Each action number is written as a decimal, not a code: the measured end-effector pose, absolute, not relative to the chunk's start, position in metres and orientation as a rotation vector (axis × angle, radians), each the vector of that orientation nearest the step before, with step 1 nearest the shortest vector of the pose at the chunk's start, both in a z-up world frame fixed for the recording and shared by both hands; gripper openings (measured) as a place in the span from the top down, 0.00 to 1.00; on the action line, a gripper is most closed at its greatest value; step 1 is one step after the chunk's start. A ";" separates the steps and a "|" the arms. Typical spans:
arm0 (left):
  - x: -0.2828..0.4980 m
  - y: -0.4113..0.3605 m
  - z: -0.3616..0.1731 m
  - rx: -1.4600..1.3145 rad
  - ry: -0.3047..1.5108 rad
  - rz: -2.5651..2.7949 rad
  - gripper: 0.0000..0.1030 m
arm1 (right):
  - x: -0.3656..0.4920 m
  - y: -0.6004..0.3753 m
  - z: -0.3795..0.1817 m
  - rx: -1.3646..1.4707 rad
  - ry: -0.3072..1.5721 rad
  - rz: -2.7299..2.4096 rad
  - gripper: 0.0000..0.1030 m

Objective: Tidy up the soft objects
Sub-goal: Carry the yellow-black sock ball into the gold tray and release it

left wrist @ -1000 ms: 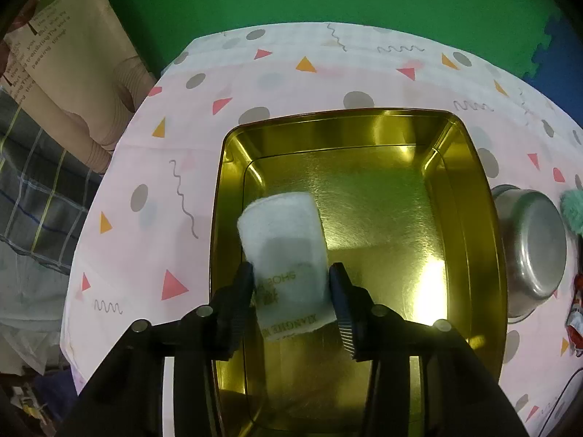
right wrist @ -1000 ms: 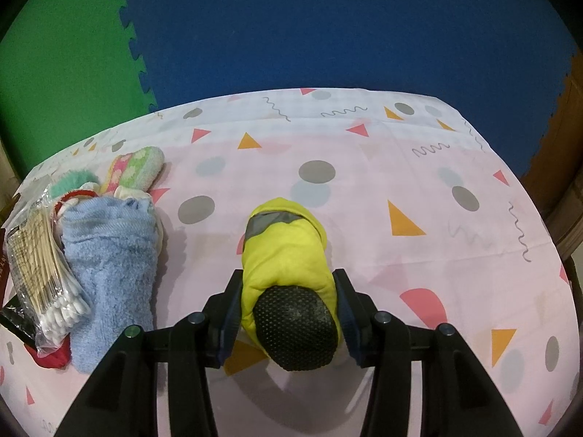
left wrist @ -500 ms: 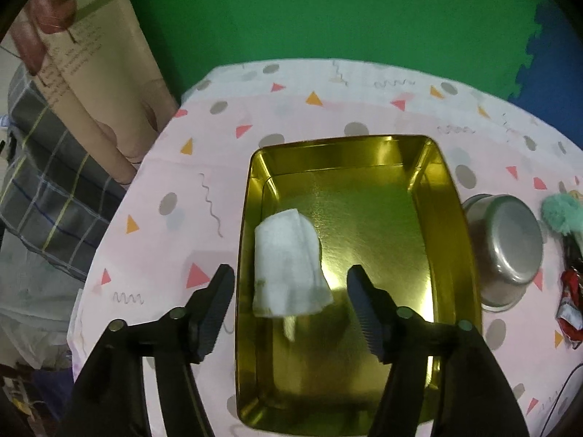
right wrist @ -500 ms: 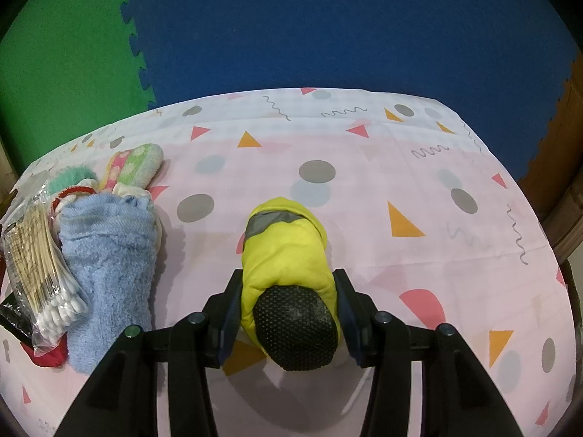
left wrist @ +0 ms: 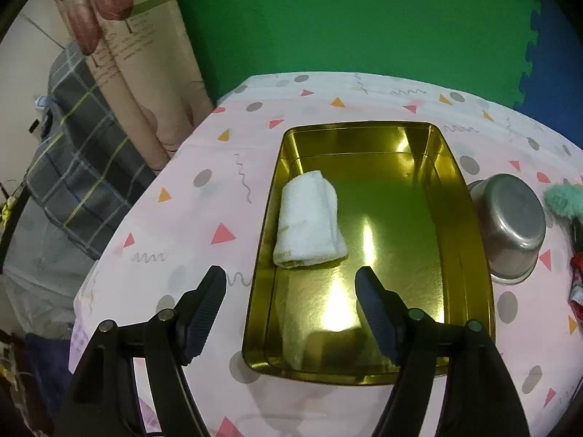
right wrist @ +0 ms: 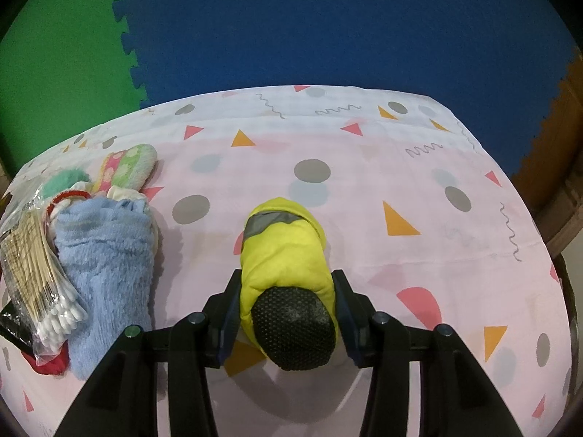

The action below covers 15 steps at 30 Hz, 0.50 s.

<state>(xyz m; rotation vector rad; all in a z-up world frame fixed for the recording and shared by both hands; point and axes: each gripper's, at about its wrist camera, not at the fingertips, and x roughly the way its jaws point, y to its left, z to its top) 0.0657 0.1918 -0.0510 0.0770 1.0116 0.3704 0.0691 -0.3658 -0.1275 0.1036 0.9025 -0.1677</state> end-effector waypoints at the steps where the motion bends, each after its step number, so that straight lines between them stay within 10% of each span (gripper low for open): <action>1: 0.064 0.192 -0.051 0.072 1.006 0.376 0.30 | 0.069 -0.365 -0.126 0.102 0.903 -0.173 0.54; 15: 0.040 0.193 -0.058 0.043 0.967 0.416 0.22 | 0.055 -0.344 -0.060 0.103 0.808 -0.179 0.56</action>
